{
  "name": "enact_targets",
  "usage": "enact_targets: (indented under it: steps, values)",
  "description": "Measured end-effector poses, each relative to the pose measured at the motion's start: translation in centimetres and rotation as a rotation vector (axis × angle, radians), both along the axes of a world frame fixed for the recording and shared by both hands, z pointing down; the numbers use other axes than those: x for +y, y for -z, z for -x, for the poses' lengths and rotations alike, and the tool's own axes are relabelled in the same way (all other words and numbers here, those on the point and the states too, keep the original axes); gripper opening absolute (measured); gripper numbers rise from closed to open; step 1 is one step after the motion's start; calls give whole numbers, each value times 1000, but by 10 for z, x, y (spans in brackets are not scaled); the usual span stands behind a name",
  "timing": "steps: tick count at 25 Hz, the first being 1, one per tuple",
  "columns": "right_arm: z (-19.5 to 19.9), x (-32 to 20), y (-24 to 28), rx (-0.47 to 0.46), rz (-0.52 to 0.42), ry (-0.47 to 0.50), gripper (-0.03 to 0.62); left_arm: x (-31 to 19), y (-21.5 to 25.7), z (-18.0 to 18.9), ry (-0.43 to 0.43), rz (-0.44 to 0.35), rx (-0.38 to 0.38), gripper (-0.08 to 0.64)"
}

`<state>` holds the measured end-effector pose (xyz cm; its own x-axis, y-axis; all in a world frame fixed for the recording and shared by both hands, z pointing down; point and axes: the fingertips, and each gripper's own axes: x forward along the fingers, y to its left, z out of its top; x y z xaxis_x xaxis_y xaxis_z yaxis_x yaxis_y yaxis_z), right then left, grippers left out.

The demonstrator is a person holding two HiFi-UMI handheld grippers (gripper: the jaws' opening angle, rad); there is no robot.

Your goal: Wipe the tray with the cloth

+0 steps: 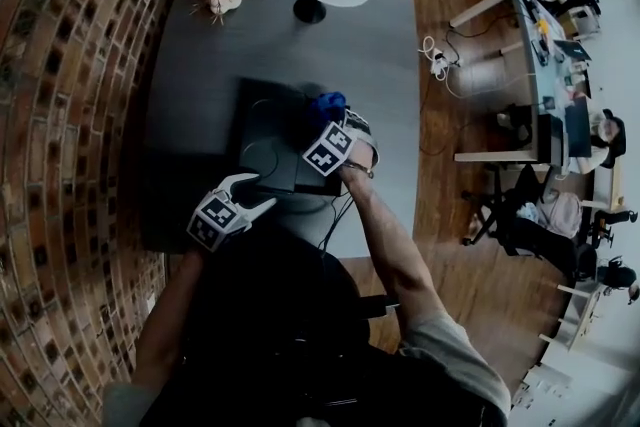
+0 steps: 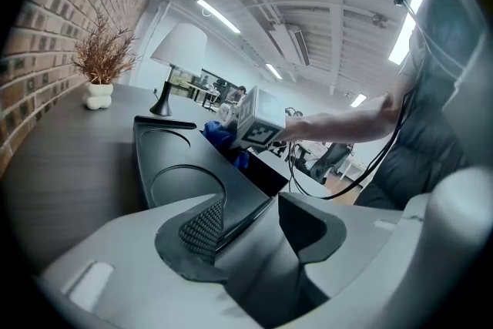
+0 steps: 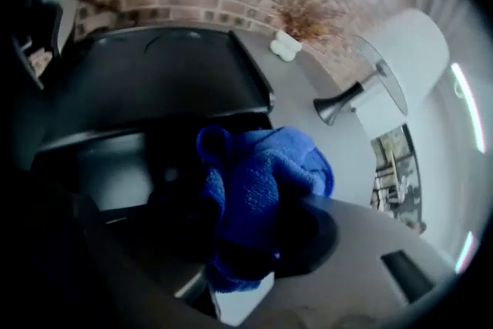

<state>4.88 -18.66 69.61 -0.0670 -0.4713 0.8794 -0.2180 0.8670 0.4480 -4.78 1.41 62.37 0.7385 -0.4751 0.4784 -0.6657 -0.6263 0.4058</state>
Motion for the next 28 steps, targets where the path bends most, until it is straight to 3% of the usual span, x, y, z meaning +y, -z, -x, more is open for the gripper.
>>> enact_targets:
  steps: [4,6,8,11,15,19,22,25,28]
  values:
    - [2,2,-1,138,-42,196,172,0,1,-1,-2,-1,14,209]
    - [-5,6,3,211,-36,225,173,0,0,-1,1,5,14,209]
    - [-7,9,1,217,-18,211,172,-1,0,1,7,9,8,209]
    - [-4,31,-5,201,85,229,172,-1,1,1,8,9,6,209]
    - [-7,92,-4,147,307,256,173,-1,2,0,3,9,9,209]
    - [-3,148,-3,-12,533,161,173,-1,0,2,8,5,6,209]
    - [3,157,5,-209,642,67,173,-1,-1,3,11,6,4,209]
    - [1,131,52,-501,608,-56,173,-3,-3,2,9,8,8,209]
    - [-37,97,114,-793,492,-196,174,-6,-10,1,2,15,9,209]
